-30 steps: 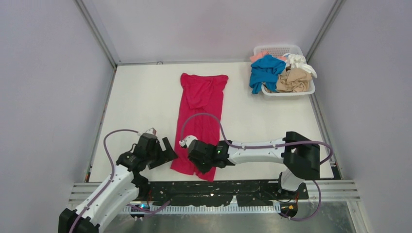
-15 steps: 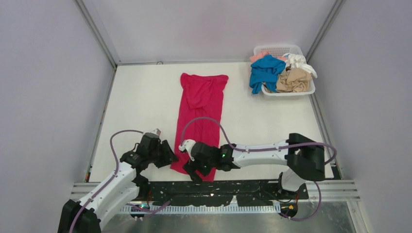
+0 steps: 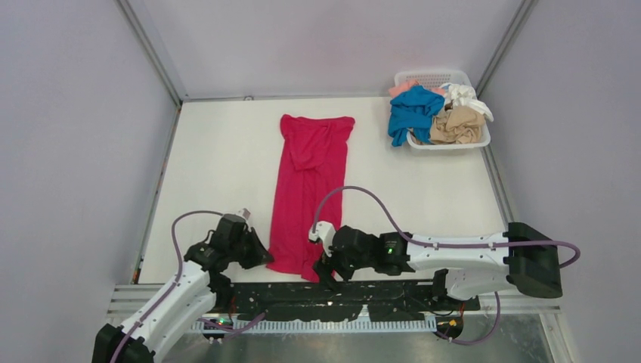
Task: Fold and stack the t-shirts
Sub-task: Grab the bottom of the folded rectangular tshirt with both arms
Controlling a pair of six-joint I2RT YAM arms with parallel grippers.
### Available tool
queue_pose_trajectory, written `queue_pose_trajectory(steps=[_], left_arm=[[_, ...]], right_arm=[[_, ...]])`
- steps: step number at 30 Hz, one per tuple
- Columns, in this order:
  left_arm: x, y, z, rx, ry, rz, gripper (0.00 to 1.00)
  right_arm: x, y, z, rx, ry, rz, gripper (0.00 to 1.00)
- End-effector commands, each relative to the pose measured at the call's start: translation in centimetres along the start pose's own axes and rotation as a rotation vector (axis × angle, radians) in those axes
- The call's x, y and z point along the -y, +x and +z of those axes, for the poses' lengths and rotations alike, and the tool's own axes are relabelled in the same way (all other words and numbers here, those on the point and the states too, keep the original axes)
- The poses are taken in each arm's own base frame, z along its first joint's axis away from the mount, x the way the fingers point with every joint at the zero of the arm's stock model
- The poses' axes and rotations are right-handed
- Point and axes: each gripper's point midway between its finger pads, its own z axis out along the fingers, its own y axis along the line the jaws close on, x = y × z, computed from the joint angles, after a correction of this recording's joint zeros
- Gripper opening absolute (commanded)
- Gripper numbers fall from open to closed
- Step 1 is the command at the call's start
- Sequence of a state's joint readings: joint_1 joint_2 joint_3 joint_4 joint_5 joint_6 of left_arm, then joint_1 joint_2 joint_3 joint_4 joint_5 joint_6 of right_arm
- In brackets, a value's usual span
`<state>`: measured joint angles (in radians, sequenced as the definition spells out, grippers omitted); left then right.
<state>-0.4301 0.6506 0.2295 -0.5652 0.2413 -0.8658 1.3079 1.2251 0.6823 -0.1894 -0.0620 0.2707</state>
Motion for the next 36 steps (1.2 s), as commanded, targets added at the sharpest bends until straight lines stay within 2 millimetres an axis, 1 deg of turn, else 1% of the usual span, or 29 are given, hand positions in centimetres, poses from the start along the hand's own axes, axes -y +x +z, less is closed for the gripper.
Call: queue_pose_trajectory(steps=[1,3,4,5,6,7,8,9,10,11,14,15,18,21,22,23,24,25,26,27,29,31,33,34,35,36], left_arm=[[-2.7,3.2,-0.5,-0.11,-0.097,-0.063,0.02],[-3.2,3.7,-0.3,-0.114,-0.101,-0.083,0.02],[-3.2,3.7,-0.2,-0.11,-0.098,-0.09,0.02],[-3.1,3.7,-0.2,-0.106,-0.092,-0.098,0.02],[-2.9,3.6,-0.2,-0.1,-0.085,-0.106,0.02],[-2.8,3.4,-0.2,-0.092,-0.076,-0.109,0.02],[-2.6,3.2,-0.3,-0.081,-0.072,-0.109,0.02],[-2.6,3.0,-0.4,-0.068,-0.074,-0.11,0.02],[-2.6,2.9,-0.5,-0.057,-0.077,-0.109,0.02],[-2.8,2.8,-0.6,-0.053,-0.083,-0.109,0.03],[-2.6,2.7,-0.7,-0.041,-0.075,-0.111,0.03],[-2.5,2.7,-0.7,-0.042,-0.071,-0.112,0.03],[-2.4,2.7,-0.7,-0.04,-0.062,-0.111,0.03],[-2.1,2.6,-0.8,-0.042,-0.048,-0.111,0.03],[-1.8,2.6,-0.9,-0.044,-0.039,-0.111,0.03],[-1.7,2.6,-0.9,-0.046,-0.031,-0.111,0.03],[-1.4,2.5,-1.0,-0.044,-0.021,-0.11,0.02],[-1.1,2.4,-1.1,-0.037,-0.01,-0.109,0.01],[-0.6,2.0,-1.3,-0.026,0.008,-0.104,0.0],[0.3,1.3,-1.5,0.001,0.045,-0.087,0.0],[2.5,-0.3,-2.3,0.058,0.131,-0.042,0.0],[5.0,-2.1,-3.3,0.129,0.225,0.001,0.0],[7.1,-3.8,-4.3,0.194,0.294,0.026,0.02],[8.0,-4.5,-4.7,0.219,0.32,0.038,0.03],[8.6,-5.2,-4.9,0.24,0.33,0.046,0.03],[9.0,-5.8,-5.1,0.256,0.328,0.051,0.04]], right_arm=[[-0.2,2.7,0.7,-0.098,-0.01,0.02,0.81],[0.1,2.9,1.2,-0.116,0.017,0.005,0.77],[0.0,2.6,1.3,-0.112,0.024,-0.005,0.77],[-0.4,3.0,1.6,-0.126,0.019,-0.027,0.75],[-0.6,2.9,1.8,-0.127,0.02,-0.04,0.74],[-0.9,3.7,2.1,-0.157,0.02,-0.063,0.72],[-0.9,3.8,2.3,-0.166,0.031,-0.073,0.71],[-0.9,4.9,2.6,-0.204,0.041,-0.085,0.7],[-0.8,5.3,2.6,-0.223,0.049,-0.09,0.69],[-0.1,5.8,2.9,-0.235,0.092,-0.097,0.68],[0.9,6.1,3.5,-0.23,0.15,-0.099,0.63],[1.4,6.3,3.7,-0.23,0.177,-0.096,0.59],[2.0,6.3,4.3,-0.219,0.21,-0.091,0.5],[2.5,6.2,4.5,-0.211,0.246,-0.082,0.35],[2.6,6.1,4.5,-0.208,0.252,-0.079,0.27],[2.7,5.9,4.3,-0.204,0.262,-0.08,0.23],[2.6,5.6,4.0,-0.192,0.262,-0.077,0.17],[2.5,5.2,3.8,-0.179,0.26,-0.079,0.15],[2.3,4.3,3.2,-0.154,0.252,-0.082,0.09],[2.1,3.5,2.8,-0.131,0.247,-0.086,0.07],[1.9,1.7,1.6,-0.085,0.251,-0.103,0.06],[2.4,-0.4,0.5,-0.038,0.274,-0.11,0.06],[3.4,-2.3,-0.5,0.001,0.31,-0.11,0.06],[3.9,-2.8,-0.7,0.009,0.328,-0.123,0.06],[4.7,-3.9,-1.1,0.031,0.348,-0.111,0.06],[5.2,-4.5,-1.3,0.04,0.36,-0.118,0.06]])
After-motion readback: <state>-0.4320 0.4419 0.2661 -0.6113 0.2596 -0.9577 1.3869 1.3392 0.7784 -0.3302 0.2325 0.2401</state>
